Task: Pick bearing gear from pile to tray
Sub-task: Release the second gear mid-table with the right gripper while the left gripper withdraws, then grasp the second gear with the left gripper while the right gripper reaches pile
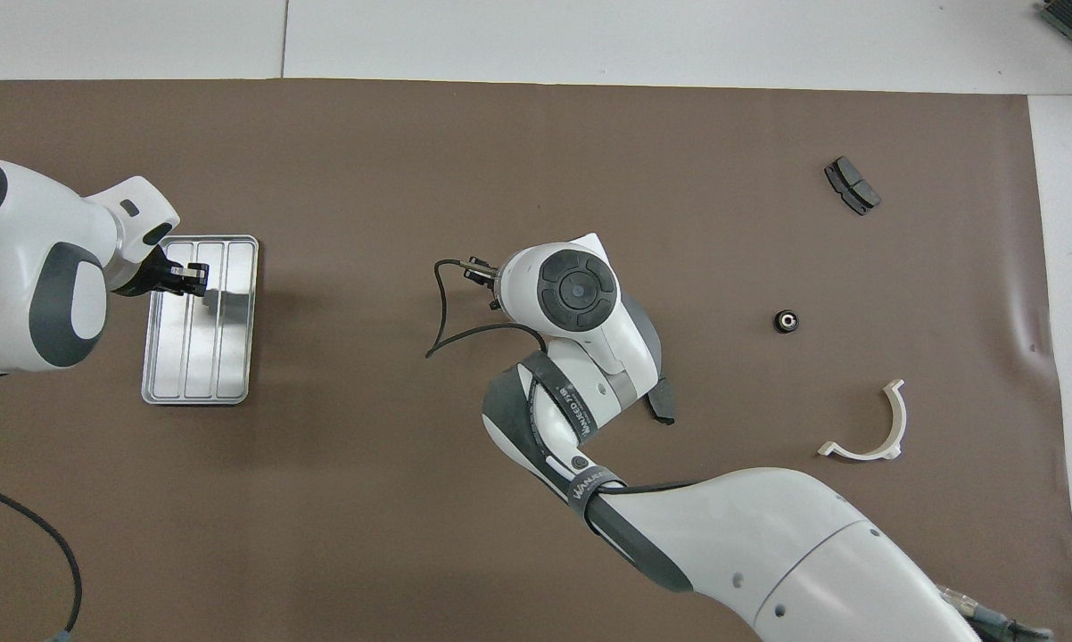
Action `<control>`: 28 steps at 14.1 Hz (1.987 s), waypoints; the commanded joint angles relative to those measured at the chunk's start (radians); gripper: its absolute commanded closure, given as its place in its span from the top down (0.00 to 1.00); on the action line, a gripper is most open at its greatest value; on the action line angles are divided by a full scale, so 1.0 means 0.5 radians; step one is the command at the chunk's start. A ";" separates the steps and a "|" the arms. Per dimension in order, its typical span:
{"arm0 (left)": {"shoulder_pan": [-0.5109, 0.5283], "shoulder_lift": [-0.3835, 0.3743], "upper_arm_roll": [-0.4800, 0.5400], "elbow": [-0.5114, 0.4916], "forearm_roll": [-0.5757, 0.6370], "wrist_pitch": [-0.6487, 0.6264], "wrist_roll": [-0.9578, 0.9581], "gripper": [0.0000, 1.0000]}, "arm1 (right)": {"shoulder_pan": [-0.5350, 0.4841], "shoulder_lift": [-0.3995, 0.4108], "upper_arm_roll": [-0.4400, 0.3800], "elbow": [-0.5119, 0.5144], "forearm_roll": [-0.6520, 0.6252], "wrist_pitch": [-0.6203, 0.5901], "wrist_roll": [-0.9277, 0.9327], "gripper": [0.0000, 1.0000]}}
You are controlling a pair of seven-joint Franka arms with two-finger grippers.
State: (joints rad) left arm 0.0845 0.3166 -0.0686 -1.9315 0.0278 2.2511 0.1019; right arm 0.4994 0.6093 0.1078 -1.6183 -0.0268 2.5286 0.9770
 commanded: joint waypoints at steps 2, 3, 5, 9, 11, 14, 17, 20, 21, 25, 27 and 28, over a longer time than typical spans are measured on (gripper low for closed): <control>0.018 -0.118 -0.013 -0.165 -0.037 0.078 0.005 0.00 | 0.029 0.012 -0.004 0.025 -0.054 -0.013 0.071 0.92; 0.018 -0.118 -0.013 -0.165 -0.037 0.078 0.002 0.00 | 0.029 0.012 -0.013 0.024 -0.066 -0.019 0.071 1.00; 0.003 -0.118 -0.013 -0.165 -0.037 0.078 -0.001 0.17 | 0.029 0.009 -0.016 0.040 -0.164 -0.059 0.074 1.00; -0.016 -0.112 -0.022 -0.141 -0.037 0.075 -0.004 0.84 | -0.029 -0.101 -0.059 0.025 -0.259 -0.181 0.050 1.00; -0.052 -0.106 -0.022 -0.110 -0.037 0.075 -0.020 0.91 | -0.145 -0.230 -0.062 -0.027 -0.265 -0.237 -0.048 1.00; -0.230 -0.075 -0.019 0.012 -0.037 0.054 -0.316 0.89 | -0.339 -0.411 -0.056 -0.110 -0.265 -0.439 -0.440 1.00; -0.456 -0.035 -0.019 0.123 -0.037 0.023 -0.632 0.88 | -0.510 -0.522 -0.053 -0.138 -0.256 -0.682 -0.863 1.00; -0.687 0.038 -0.019 0.239 -0.040 -0.008 -0.914 0.83 | -0.704 -0.641 -0.050 -0.300 -0.229 -0.737 -1.381 1.00; -0.773 0.096 -0.013 0.319 -0.046 -0.011 -1.040 0.81 | -0.768 -0.672 -0.047 -0.404 -0.216 -0.710 -1.569 1.00; -0.936 0.290 -0.016 0.620 -0.092 -0.081 -1.234 0.74 | -0.977 -0.767 -0.050 -0.736 -0.082 -0.517 -2.168 1.00; -1.025 0.385 -0.013 0.706 -0.126 -0.084 -1.299 0.71 | -1.032 -0.774 -0.047 -0.901 -0.063 -0.337 -2.224 1.00; -1.043 0.407 -0.013 0.739 -0.126 -0.084 -1.317 0.69 | -1.036 -0.768 -0.047 -0.963 -0.060 -0.251 -2.227 1.00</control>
State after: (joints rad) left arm -0.4025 0.4696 -0.0946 -1.6366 -0.0175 2.2414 -0.5321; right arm -0.0012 0.2674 0.0669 -1.9981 -0.0794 2.3255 -0.1069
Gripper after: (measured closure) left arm 0.278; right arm 0.000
